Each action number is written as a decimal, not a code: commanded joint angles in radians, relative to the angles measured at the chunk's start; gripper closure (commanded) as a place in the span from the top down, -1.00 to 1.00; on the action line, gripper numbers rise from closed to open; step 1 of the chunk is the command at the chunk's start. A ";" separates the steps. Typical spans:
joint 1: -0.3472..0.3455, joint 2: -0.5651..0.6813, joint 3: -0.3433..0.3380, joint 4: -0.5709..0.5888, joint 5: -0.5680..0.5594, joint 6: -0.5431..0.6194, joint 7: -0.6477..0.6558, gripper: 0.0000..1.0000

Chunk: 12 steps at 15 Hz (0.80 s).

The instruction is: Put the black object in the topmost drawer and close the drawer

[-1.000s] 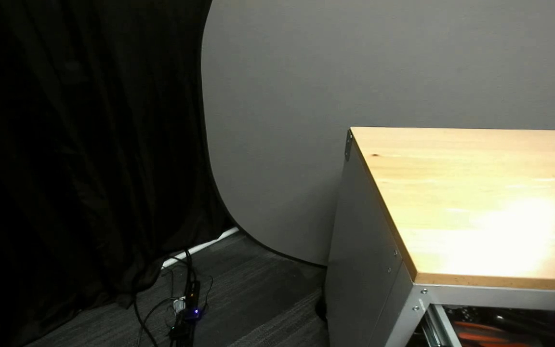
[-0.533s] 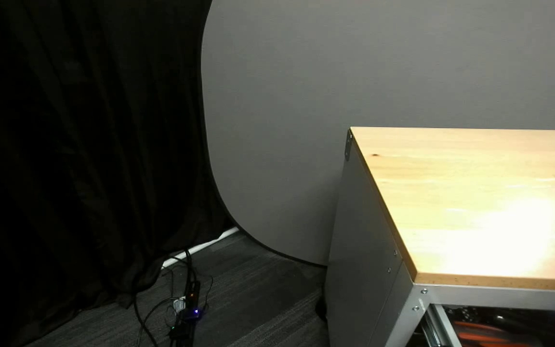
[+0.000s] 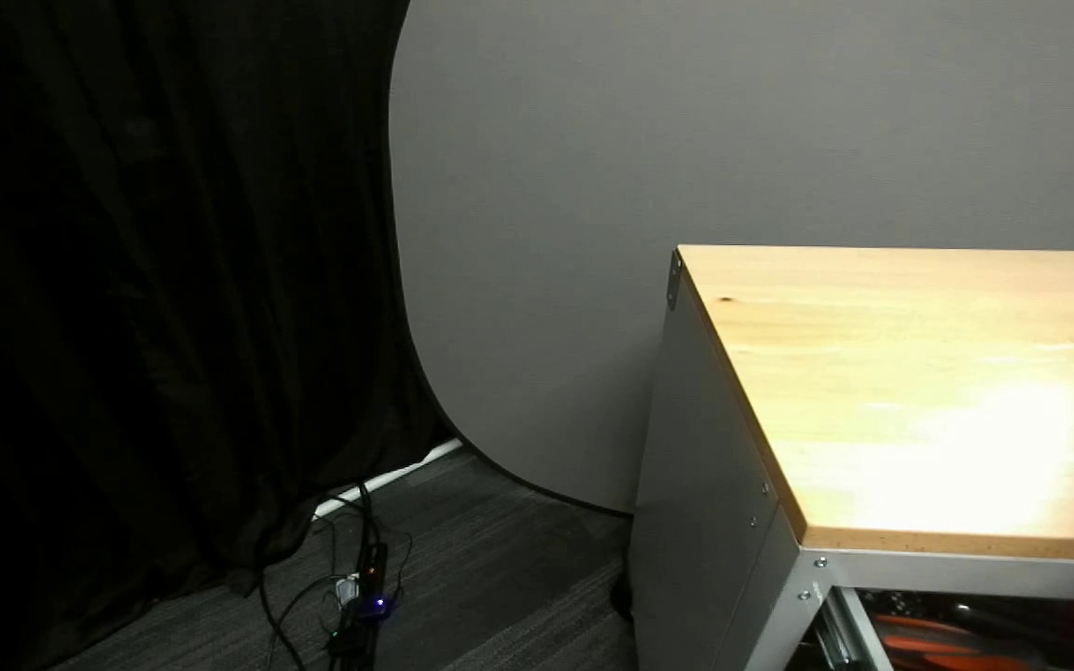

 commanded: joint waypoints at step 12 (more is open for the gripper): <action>0.005 0.041 -0.029 0.041 0.076 0.257 -0.029 -1.00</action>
